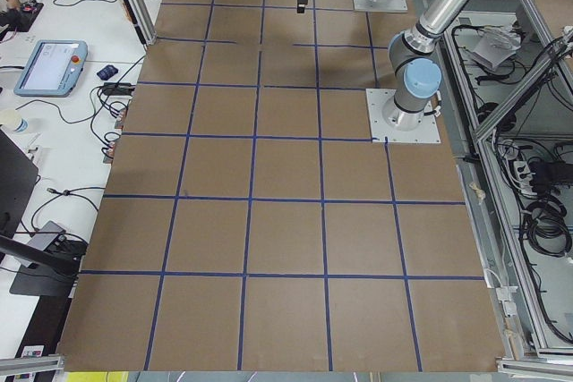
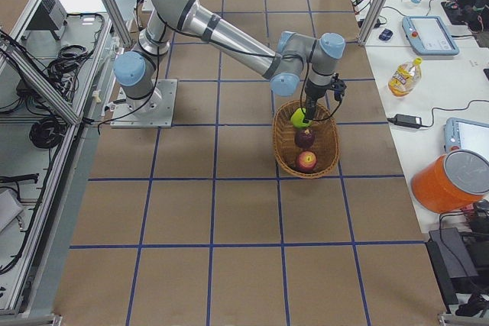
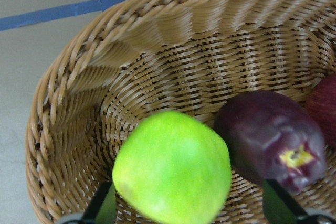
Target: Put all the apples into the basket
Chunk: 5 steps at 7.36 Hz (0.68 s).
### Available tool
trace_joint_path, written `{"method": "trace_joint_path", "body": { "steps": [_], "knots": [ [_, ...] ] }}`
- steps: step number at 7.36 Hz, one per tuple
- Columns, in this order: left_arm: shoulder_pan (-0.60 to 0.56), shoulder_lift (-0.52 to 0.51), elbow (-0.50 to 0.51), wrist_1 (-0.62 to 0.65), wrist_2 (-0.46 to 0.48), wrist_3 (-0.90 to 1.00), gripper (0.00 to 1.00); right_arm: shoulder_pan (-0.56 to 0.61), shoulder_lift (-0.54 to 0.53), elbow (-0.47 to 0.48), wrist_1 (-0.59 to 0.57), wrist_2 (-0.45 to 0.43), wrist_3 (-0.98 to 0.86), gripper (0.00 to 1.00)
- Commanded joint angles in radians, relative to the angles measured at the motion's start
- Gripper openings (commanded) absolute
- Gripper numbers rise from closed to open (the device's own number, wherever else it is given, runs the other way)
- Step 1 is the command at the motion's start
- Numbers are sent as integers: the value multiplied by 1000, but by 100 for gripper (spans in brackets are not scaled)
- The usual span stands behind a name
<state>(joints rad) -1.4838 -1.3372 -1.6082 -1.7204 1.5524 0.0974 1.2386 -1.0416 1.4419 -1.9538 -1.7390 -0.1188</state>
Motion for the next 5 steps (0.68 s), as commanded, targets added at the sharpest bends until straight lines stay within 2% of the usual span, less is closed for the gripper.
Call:
{"method": "trace_joint_path", "body": {
  "steps": [1, 2, 3, 4, 5],
  "knots": [
    [4, 7, 16, -7, 40, 39, 100, 4, -63, -1, 94, 4, -1, 100],
    [4, -3, 17, 1, 26, 41, 100, 24, -118, -1, 146, 31, 2, 100],
    [4, -6, 14, 1, 26, 32, 100, 68, -189, 11, 223, 103, 19, 100],
    [2, 0, 5, 1, 26, 31, 100, 111, -260, 12, 307, 107, 22, 100],
    [4, 3, 2, 1, 26, 31, 100, 167, -328, 23, 344, 113, 43, 100]
  ]
}}
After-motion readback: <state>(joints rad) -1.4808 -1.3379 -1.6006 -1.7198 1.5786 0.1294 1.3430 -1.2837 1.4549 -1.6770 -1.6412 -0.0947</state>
